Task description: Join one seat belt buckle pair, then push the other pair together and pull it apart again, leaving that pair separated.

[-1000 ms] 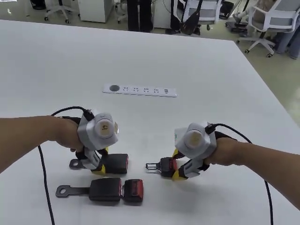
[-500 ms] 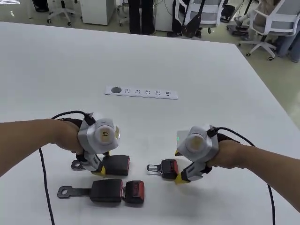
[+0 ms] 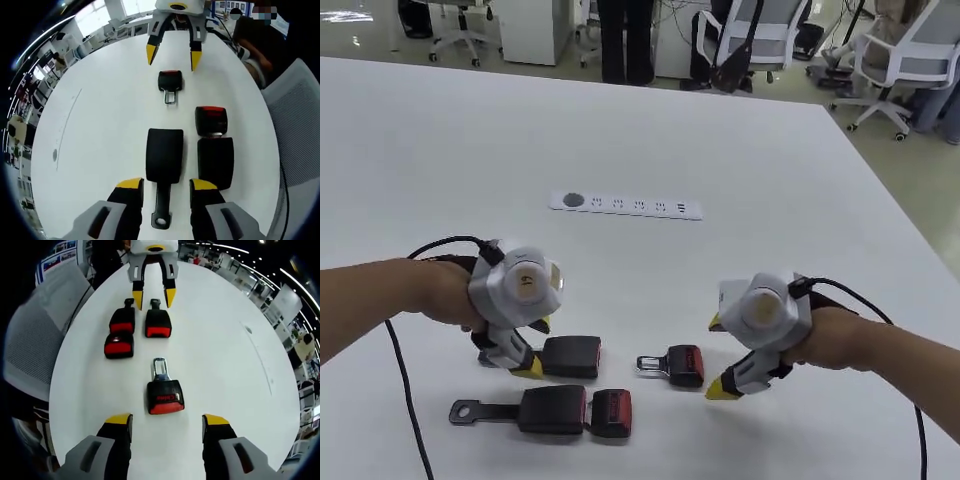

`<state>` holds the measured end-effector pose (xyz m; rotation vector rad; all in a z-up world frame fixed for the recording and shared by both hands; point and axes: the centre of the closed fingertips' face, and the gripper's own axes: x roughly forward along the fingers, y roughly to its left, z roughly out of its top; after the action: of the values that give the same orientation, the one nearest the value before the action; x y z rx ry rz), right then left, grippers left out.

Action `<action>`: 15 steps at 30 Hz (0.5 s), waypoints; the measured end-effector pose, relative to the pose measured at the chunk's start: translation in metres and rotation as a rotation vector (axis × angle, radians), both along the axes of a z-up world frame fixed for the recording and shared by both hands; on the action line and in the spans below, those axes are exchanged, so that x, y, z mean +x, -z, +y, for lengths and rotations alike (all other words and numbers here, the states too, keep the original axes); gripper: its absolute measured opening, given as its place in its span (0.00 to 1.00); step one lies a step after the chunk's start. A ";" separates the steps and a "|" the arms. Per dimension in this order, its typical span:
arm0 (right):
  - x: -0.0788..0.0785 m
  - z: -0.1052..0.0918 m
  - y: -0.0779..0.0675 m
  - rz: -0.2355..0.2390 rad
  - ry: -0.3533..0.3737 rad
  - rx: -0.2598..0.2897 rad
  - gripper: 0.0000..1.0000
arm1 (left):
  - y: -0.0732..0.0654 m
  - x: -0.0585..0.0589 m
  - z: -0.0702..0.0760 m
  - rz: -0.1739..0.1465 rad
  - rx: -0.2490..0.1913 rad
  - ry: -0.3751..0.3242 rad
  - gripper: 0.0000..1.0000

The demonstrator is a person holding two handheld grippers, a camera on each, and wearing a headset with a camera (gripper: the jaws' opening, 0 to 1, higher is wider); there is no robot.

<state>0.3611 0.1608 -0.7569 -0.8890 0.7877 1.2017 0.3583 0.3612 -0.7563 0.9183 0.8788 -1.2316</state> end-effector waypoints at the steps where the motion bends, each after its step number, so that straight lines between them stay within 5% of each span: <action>1: 0.001 -0.002 0.001 0.001 0.008 0.005 0.56 | -0.002 -0.002 0.001 -0.002 -0.007 -0.005 0.38; 15: -0.016 0.001 -0.018 0.001 0.135 0.156 0.67 | -0.017 -0.019 0.014 -0.009 -0.172 -0.195 0.45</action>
<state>0.3447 0.1615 -0.7387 -0.6972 0.7321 1.1282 0.3394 0.3752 -0.7395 0.6840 0.8215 -1.1145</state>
